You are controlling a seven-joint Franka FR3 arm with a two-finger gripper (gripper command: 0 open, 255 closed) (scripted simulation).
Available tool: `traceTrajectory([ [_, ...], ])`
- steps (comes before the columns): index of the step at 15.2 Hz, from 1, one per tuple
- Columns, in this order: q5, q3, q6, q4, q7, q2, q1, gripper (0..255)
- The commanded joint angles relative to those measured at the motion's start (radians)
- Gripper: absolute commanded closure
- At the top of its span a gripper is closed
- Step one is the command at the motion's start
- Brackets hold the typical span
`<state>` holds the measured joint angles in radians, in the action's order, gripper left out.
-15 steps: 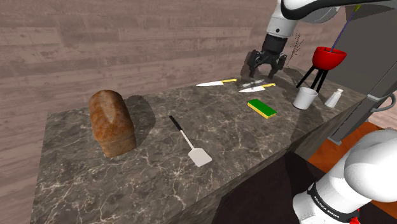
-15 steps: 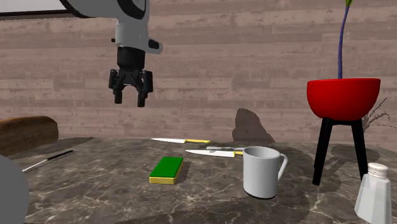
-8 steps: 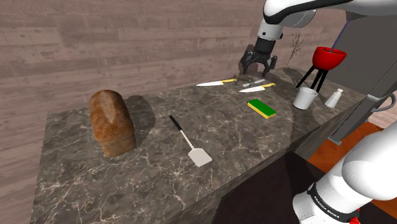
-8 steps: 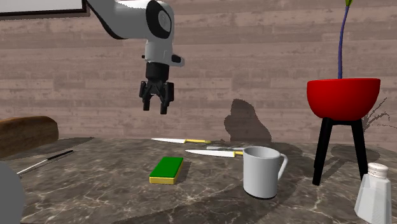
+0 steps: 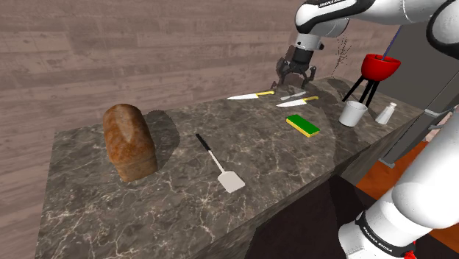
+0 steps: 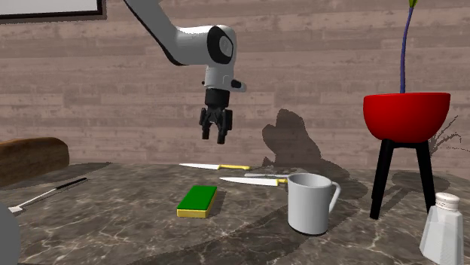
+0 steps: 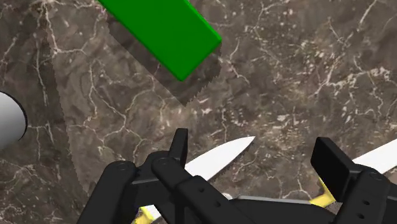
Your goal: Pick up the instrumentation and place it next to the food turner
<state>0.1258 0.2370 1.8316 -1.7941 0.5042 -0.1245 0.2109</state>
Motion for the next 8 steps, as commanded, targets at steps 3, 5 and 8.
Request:
traceTrajectory([
  [3, 0.039, 0.034, -0.026, 0.138, 0.044, -0.138, 0.046, 0],
  [5, 0.06, 0.049, -0.042, 0.207, 0.067, -0.205, 0.072, 0],
  [8, 0.092, 0.069, -0.07, 0.315, 0.104, -0.305, 0.115, 0],
])
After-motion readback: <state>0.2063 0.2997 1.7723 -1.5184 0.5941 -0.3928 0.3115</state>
